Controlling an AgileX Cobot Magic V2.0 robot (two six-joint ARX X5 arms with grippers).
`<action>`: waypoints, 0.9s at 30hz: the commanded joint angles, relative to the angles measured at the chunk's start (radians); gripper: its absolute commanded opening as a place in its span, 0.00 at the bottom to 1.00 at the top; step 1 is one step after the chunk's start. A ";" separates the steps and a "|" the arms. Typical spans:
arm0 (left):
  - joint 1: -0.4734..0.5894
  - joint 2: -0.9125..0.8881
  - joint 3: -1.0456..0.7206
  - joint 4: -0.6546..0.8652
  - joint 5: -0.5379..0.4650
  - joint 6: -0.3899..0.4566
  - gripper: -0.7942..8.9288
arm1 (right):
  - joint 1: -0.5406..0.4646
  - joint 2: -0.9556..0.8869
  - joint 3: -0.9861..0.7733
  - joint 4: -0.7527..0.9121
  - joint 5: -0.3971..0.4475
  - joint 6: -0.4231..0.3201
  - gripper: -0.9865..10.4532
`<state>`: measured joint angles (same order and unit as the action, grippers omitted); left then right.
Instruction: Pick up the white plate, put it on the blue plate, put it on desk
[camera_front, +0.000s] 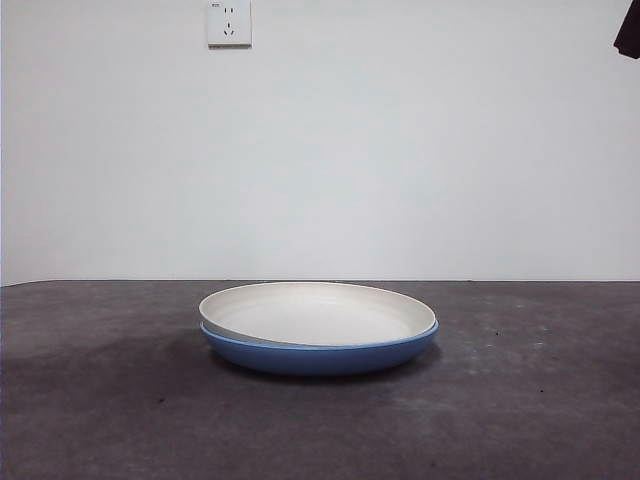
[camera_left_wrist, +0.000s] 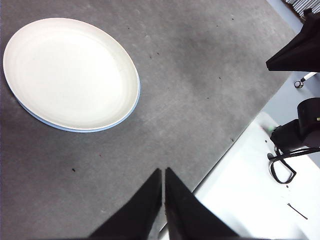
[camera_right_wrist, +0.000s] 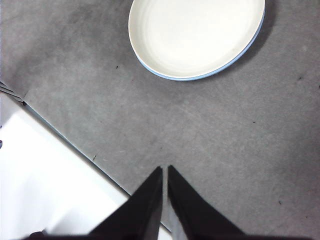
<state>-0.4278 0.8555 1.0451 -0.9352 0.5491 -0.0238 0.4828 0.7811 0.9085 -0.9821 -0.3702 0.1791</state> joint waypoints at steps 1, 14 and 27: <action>-0.005 0.005 0.008 0.011 0.005 0.006 0.09 | 0.006 0.007 0.016 0.010 0.001 -0.015 0.10; -0.005 0.004 0.008 0.012 0.005 0.006 0.09 | 0.006 0.007 0.016 0.010 0.002 -0.015 0.10; 0.229 -0.297 -0.183 0.662 -0.185 0.166 0.09 | 0.006 0.007 0.016 0.010 0.001 -0.015 0.10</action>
<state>-0.2043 0.5697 0.8761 -0.3649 0.4042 0.1196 0.4828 0.7811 0.9085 -0.9821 -0.3698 0.1791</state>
